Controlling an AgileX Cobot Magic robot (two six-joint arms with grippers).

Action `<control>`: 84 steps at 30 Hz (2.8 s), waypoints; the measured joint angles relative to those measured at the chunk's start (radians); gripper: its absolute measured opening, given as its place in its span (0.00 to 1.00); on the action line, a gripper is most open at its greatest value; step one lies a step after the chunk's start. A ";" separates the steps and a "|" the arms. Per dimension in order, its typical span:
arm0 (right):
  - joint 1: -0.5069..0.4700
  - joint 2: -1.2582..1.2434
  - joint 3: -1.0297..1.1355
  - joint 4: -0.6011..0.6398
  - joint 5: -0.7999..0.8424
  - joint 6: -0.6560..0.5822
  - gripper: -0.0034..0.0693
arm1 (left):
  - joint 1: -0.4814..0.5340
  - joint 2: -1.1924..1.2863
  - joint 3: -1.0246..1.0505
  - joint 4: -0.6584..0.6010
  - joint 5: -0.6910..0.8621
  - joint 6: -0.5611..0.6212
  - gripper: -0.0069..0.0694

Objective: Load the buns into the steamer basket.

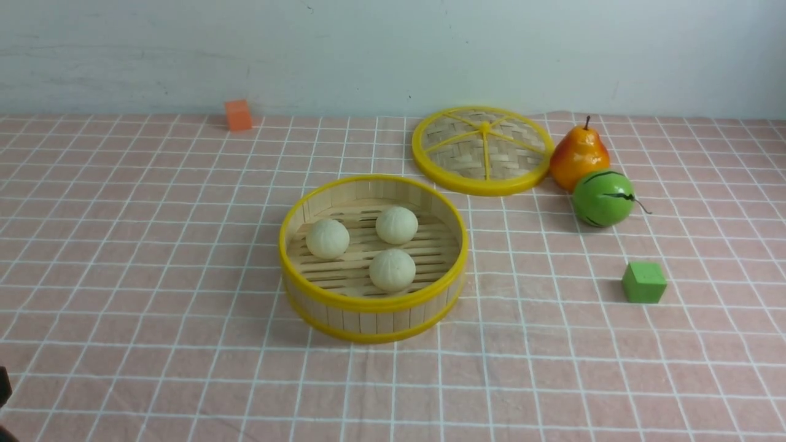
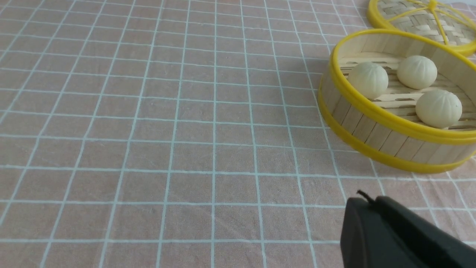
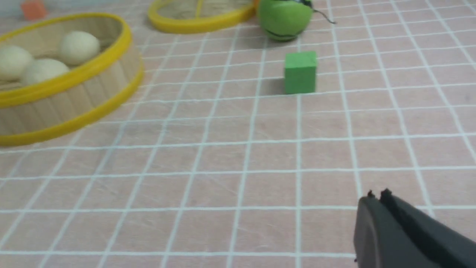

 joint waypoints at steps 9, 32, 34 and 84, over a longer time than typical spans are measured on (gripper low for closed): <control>-0.050 0.000 -0.002 0.024 0.013 -0.031 0.05 | 0.000 0.000 0.000 0.000 0.000 0.000 0.11; -0.052 0.000 -0.003 0.027 0.015 -0.031 0.09 | 0.103 -0.184 0.107 -0.119 0.008 0.009 0.13; -0.052 0.000 -0.003 0.027 0.015 -0.031 0.09 | 0.191 -0.264 0.160 -0.251 -0.017 0.103 0.12; -0.055 0.000 -0.003 0.030 0.016 -0.031 0.20 | 0.348 -0.351 0.378 -0.519 -0.112 0.598 0.07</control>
